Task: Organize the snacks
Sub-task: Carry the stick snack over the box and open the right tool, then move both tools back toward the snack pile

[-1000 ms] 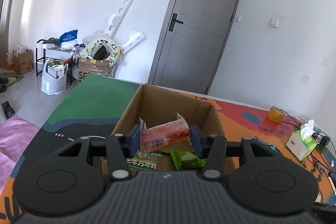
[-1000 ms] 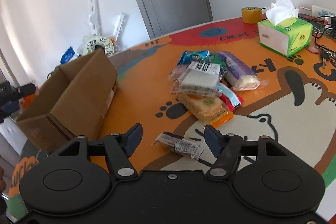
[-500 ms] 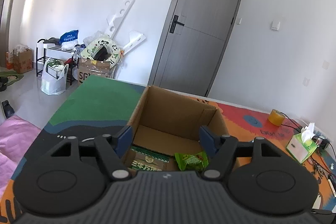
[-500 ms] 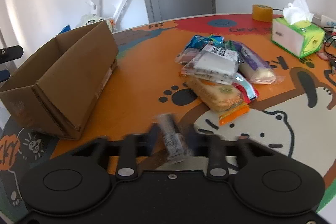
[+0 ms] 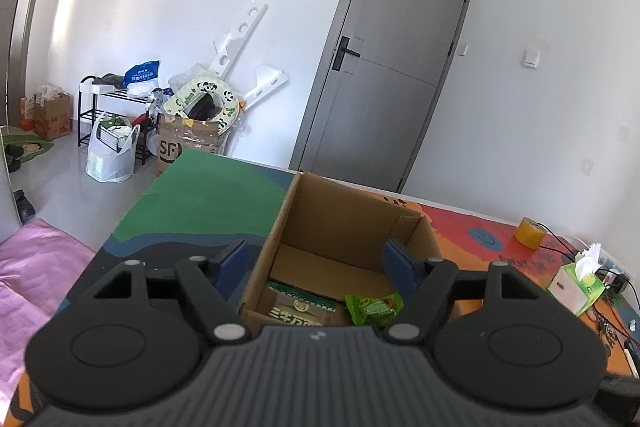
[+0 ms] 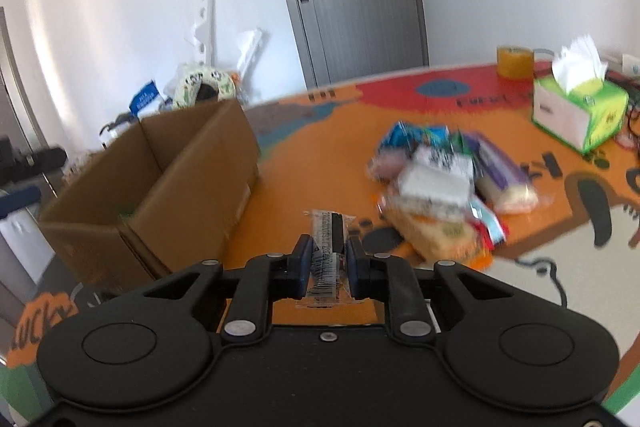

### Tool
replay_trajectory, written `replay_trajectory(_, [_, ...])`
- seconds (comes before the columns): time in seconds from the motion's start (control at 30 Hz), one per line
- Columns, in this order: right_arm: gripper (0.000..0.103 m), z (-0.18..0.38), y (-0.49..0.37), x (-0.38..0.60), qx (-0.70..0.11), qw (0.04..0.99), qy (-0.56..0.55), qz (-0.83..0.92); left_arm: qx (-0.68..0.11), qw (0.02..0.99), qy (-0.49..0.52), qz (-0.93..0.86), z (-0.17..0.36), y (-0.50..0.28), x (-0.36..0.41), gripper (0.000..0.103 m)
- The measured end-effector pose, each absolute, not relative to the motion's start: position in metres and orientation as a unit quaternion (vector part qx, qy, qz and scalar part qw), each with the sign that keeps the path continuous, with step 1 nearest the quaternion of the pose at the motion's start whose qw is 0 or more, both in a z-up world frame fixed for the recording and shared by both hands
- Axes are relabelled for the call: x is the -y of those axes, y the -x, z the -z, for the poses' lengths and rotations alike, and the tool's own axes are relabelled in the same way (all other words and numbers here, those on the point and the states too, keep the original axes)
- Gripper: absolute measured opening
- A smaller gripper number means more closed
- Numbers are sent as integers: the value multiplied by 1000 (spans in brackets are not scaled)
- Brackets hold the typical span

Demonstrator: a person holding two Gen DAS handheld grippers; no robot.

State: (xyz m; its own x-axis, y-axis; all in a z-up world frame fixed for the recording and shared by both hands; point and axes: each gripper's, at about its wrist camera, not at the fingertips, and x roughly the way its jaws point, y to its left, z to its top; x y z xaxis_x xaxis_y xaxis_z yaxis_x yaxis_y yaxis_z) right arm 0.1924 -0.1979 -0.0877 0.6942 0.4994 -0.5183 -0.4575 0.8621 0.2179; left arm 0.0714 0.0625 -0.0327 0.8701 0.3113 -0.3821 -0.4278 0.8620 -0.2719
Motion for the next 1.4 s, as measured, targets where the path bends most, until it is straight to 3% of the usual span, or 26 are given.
replay_trajectory(0.47, [19,41,-192,154,-237,918,-36,-315,-166,947,169,-216,25,-64,-77,89])
replay_trajectory(0.9, [20,31,-193,110,-231,901,-33,-365,-163,941,180,-237,24,-54,-103,91])
replay_trajectory(0.97, [27,33,-195,103,-237,900,-29,-366,-165,940,181,-239,25,-54,-103,91])
replay_trajectory(1.03, [44,34,-196,103,-238,903,-30,-357,-166,940,181,-238,25,-54,-103,91])
replay_trajectory(1.4, [53,45,-197,153,-257,915,-57,-305,-169,949,173,-205,24,-65,-80,91])
